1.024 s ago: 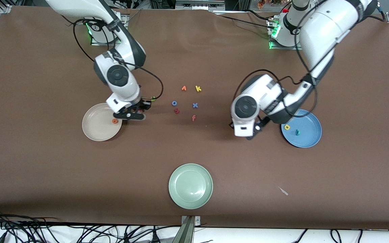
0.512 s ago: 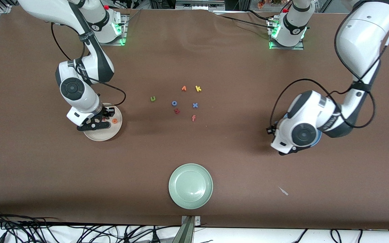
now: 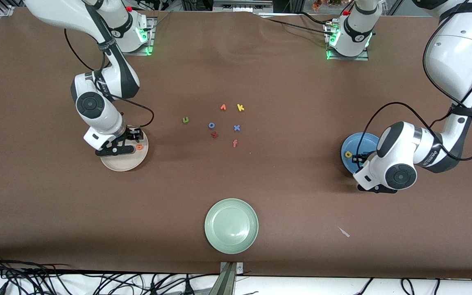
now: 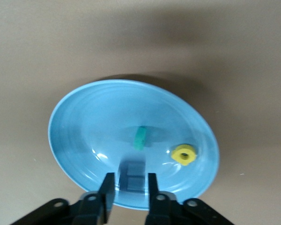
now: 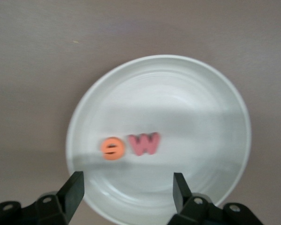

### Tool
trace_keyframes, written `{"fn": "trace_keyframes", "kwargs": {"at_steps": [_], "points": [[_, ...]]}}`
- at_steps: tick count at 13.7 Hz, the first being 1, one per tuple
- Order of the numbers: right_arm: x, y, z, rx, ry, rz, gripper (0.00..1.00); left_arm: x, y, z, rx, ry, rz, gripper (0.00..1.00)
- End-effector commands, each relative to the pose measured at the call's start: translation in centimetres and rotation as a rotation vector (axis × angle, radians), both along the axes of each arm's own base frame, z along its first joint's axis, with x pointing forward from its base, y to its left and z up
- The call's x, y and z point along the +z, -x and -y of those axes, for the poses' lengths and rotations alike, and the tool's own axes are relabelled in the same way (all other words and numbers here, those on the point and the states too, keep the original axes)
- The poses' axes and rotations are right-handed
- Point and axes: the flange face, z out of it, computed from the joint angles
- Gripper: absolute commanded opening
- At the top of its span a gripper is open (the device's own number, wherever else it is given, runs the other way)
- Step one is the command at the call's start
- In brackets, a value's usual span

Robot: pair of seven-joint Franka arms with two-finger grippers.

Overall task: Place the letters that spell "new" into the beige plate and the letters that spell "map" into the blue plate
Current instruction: 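Drop the blue E on the blue plate while the right gripper drops w, then grasp the green u with the right gripper while the left gripper returns to rest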

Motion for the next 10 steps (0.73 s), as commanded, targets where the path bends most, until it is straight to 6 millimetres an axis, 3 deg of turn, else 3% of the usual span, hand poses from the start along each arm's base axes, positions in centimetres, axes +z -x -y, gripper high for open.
{"fn": "trace_keyframes", "kwargs": {"at_steps": [1, 4, 6, 7, 9, 10], "points": [[0.7, 2.4, -5.5, -0.101, -0.021, 0.006, 0.85, 1.8, -0.4, -2.1, -0.026, 0.025, 0.006, 1.00], [-0.2, 5.6, -11.1, -0.221, -0.056, 0.020, 0.85, 5.9, -0.7, -3.7, 0.046, 0.073, 0.044, 1.00], [-2.0, 8.7, -13.8, -0.276, -0.097, 0.028, 0.85, 8.8, -0.3, -4.1, 0.071, 0.072, 0.049, 1.00], [-2.8, 10.2, -14.7, -0.302, -0.126, 0.040, 0.85, 10.4, 0.0, -4.1, 0.080, 0.060, 0.051, 1.00], [-3.7, 11.2, -14.8, -0.307, -0.145, 0.044, 0.85, 13.5, 0.2, -5.0, 0.123, 0.066, 0.088, 1.00], [-3.9, 11.2, -14.9, -0.309, -0.149, 0.044, 0.85, 14.2, 0.4, -7.2, 0.184, 0.105, 0.089, 1.00]]}}
